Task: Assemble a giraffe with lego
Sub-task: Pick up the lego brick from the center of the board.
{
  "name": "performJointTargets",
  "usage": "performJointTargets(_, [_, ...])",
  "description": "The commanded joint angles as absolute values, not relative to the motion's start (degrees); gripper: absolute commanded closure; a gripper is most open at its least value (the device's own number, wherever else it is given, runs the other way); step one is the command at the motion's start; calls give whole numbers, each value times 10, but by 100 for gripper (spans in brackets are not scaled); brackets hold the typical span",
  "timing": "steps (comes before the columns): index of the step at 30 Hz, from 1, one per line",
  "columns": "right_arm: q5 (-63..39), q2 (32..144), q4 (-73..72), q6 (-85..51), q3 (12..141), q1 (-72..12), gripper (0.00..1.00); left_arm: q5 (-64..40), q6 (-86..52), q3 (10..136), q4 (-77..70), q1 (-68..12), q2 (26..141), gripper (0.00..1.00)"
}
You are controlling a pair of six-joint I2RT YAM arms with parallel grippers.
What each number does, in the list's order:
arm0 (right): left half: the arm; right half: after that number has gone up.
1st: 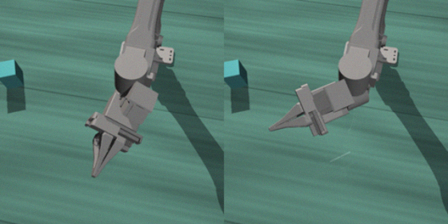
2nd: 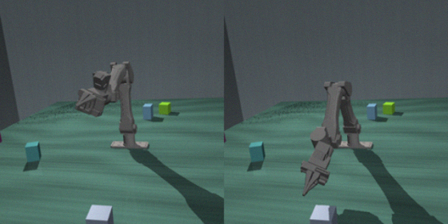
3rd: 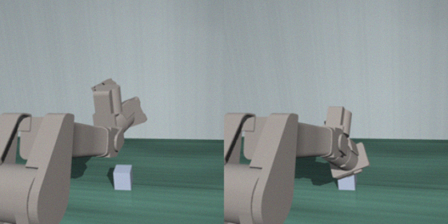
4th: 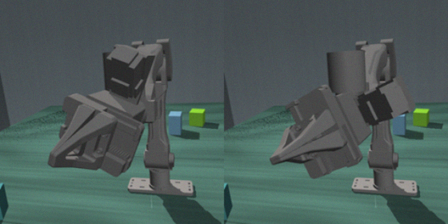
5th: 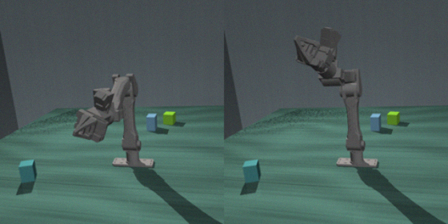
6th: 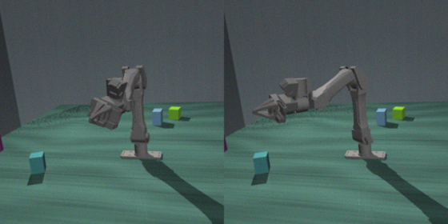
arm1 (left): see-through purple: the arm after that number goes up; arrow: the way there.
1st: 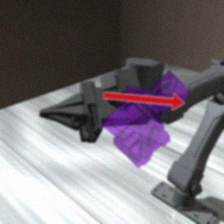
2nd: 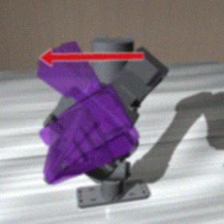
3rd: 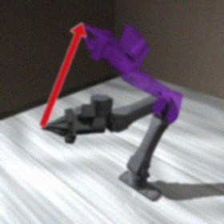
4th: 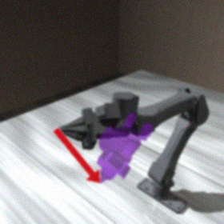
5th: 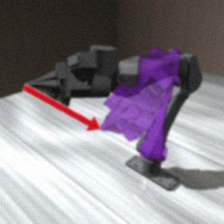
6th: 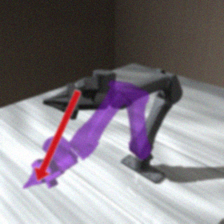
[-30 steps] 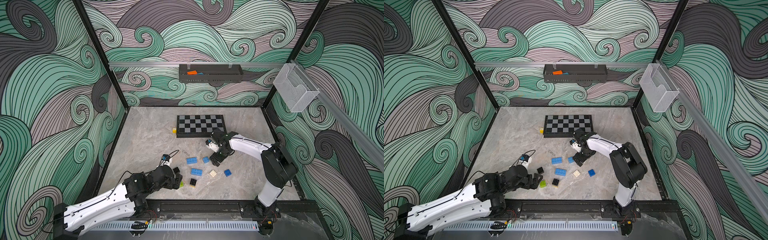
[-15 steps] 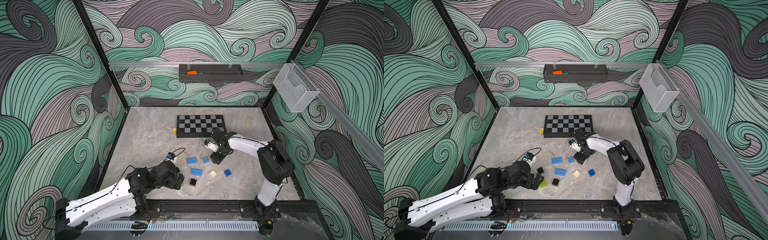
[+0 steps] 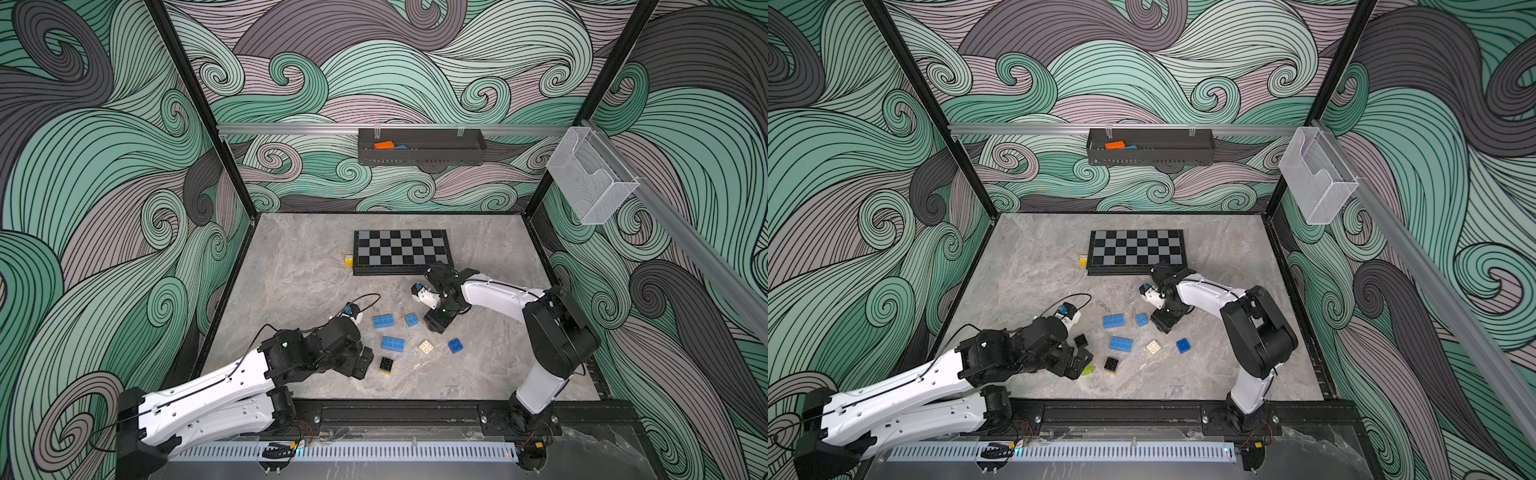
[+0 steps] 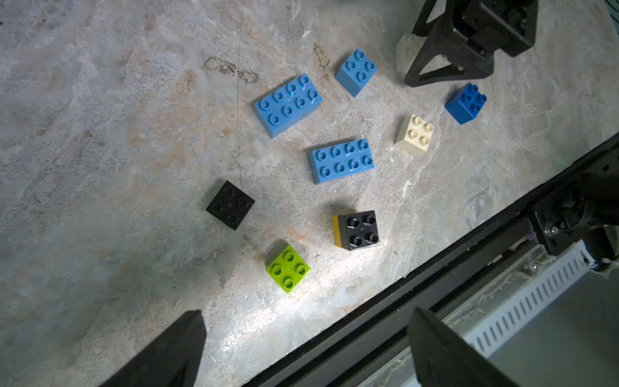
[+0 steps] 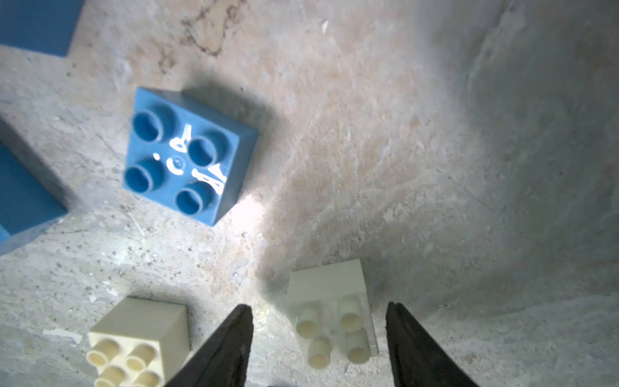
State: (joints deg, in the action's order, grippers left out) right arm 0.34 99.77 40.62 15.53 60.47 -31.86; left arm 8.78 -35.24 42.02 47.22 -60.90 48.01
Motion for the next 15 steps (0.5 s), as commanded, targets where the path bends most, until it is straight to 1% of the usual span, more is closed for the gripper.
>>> performJointTargets(1, [-6,1003,403,157,611,-325,37,89,-363,403,461,-613,451,1])
performJointTargets(5, [0,1005,403,157,609,-330,48,98,-378,386,448,-613,427,1])
performJointTargets(8, [13,1001,404,156,606,-330,59,95,-387,376,445,-613,420,1])
performJointTargets(13, [22,981,411,146,599,-329,69,91,-388,372,436,-613,426,1])
performJointTargets(15, [16,959,419,134,596,-328,71,91,-390,373,428,-612,433,1])
